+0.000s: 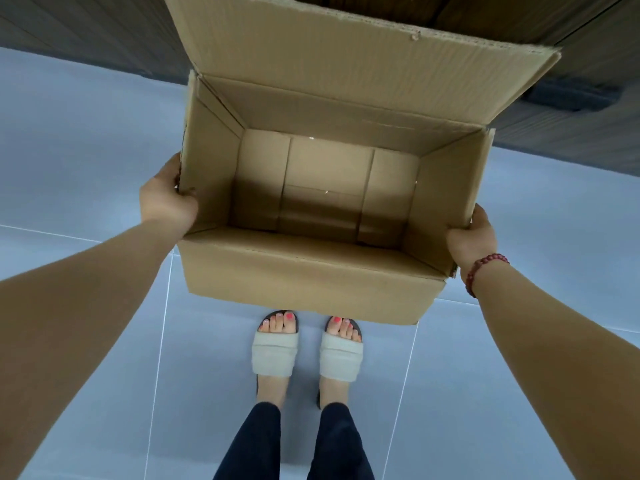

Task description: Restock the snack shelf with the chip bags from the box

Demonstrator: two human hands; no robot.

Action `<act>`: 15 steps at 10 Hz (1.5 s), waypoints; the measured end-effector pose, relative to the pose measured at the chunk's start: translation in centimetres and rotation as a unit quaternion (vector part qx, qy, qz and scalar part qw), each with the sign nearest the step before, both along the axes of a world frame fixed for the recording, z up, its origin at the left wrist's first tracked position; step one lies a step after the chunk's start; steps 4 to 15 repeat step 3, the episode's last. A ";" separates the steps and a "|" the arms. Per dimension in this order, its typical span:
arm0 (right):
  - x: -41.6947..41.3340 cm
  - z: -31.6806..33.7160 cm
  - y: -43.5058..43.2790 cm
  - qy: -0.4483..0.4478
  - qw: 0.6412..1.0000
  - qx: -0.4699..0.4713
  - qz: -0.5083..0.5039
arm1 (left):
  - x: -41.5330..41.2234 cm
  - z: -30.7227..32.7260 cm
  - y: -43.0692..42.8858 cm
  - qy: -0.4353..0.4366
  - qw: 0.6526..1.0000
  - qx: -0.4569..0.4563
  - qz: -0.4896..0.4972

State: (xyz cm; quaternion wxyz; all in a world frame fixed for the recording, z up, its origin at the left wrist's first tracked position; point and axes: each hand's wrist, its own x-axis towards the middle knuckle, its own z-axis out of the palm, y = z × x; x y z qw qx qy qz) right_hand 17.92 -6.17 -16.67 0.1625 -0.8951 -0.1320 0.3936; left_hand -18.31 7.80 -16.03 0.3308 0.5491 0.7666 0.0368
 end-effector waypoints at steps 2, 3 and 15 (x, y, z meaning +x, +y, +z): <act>0.1 2.6 0.6 -0.017 0.999 -0.042 -0.010 | 0.7 2.1 0.0 0.014 0.999 -0.040 -0.021; -0.9 4.5 1.2 -0.022 0.999 -0.029 0.006 | 1.1 3.8 0.2 0.006 0.999 -0.040 -0.005; -0.9 4.5 1.2 -0.022 0.999 -0.029 0.006 | 1.1 3.8 0.2 0.006 0.999 -0.040 -0.005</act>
